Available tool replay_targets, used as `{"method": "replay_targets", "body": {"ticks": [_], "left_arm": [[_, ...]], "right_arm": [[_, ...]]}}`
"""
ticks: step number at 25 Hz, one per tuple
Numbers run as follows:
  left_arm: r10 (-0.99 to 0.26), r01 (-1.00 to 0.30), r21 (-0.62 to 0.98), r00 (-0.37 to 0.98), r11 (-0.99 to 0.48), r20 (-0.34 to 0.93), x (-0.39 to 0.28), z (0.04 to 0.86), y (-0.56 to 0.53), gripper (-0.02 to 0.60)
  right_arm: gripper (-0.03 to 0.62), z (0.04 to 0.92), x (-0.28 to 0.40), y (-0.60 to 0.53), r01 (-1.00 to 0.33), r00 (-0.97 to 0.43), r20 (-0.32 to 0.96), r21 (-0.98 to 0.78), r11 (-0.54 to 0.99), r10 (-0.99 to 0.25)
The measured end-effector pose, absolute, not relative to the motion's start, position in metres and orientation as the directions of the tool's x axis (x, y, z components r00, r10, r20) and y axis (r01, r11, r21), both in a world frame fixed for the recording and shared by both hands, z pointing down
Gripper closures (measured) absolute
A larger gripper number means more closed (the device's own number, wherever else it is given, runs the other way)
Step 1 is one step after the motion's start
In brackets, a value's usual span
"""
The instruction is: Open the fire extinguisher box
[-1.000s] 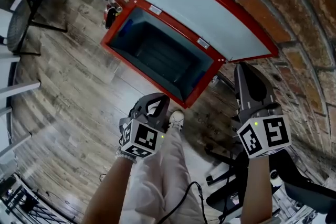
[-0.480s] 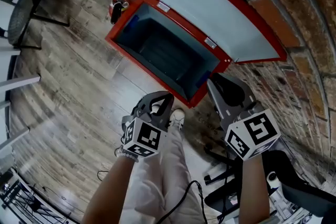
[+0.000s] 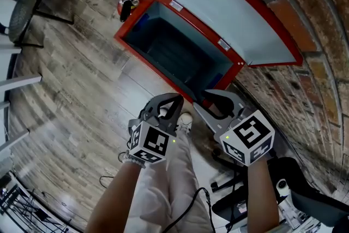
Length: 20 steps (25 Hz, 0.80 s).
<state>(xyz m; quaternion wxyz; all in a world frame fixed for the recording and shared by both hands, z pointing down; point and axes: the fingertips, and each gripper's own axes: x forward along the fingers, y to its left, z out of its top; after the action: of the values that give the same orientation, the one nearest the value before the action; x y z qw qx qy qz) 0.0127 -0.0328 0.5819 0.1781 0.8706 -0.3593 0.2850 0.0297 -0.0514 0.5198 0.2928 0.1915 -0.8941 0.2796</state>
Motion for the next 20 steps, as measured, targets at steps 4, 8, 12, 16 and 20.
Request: {"method": "replay_targets", "body": {"ticks": [4,8,12,16,20], "left_arm": [[-0.533,-0.731,0.107,0.581,-0.674,0.615,0.011,0.580,-0.034,0.583],[-0.533,-0.732,0.109,0.580,-0.672,0.616,0.008,0.581,-0.032,0.583],[-0.526,-0.730,0.111,0.581,-0.675,0.620,0.006,0.582,-0.028,0.583],[-0.523,-0.741,0.139,0.581,-0.657,0.624,0.001,0.584,-0.019,0.583],[-0.532,-0.757,0.157,0.574,-0.634,0.623,-0.002,0.586,-0.013,0.583]], "right_arm": [[0.470,0.530,0.024,-0.038,-0.480,-0.737,0.664,-0.381,0.790,-0.128],[0.471,0.535,0.019,-0.032,-0.469,-0.724,0.682,-0.376,0.800,-0.104],[0.481,0.540,0.017,-0.030,-0.461,-0.715,0.694,-0.376,0.804,-0.085],[0.504,0.542,0.013,-0.025,-0.450,-0.711,0.700,-0.377,0.810,-0.070],[0.508,0.543,0.009,-0.017,-0.429,-0.715,0.698,-0.387,0.816,-0.045]]}}
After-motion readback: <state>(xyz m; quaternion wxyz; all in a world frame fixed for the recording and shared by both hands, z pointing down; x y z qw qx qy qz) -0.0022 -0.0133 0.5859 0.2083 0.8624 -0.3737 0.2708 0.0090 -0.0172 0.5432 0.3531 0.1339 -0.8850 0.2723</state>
